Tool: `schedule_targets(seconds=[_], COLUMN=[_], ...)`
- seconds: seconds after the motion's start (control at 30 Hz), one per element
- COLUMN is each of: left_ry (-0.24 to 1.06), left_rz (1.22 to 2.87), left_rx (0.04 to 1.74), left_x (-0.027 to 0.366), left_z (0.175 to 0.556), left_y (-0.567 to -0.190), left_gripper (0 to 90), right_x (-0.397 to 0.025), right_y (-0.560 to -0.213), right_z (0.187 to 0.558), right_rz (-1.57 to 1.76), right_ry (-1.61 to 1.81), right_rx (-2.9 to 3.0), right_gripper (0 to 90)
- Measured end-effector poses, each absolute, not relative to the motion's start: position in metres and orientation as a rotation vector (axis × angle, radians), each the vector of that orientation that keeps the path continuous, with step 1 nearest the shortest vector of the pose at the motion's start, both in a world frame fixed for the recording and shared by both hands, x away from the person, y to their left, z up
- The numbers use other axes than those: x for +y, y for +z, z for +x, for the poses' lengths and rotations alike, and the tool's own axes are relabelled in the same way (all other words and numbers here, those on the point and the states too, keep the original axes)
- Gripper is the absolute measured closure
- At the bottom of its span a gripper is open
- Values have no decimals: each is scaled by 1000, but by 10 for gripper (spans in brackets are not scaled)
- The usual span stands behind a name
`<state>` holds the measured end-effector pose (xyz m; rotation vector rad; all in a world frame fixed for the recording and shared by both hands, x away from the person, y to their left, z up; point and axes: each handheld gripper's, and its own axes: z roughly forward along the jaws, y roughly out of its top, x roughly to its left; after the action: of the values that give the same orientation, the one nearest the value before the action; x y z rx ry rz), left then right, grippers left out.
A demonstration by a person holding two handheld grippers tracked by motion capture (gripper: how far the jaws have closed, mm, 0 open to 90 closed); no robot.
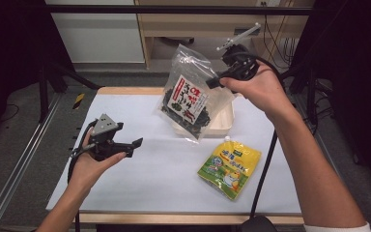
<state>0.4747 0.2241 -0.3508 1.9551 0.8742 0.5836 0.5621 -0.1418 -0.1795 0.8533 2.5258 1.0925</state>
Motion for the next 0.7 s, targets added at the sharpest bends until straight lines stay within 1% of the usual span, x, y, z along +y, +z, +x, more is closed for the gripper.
schedule_targets(seconds=[0.5,0.6,0.7], left_ry=[602,637,648], left_rz=[1999,2036,2028], left_rx=[935,924,927], left_x=[228,228,233], left_z=[456,450,445], left_y=[-419,-425,-427], left_gripper=[95,91,86], right_x=[-156,-158,-159], right_y=[-162,-159,-159], right_z=[572,576,579], right_rz=[938,966,989], right_ry=[1100,1095,1091], right_rx=[2374,2345,2325], right_gripper=[844,845,845])
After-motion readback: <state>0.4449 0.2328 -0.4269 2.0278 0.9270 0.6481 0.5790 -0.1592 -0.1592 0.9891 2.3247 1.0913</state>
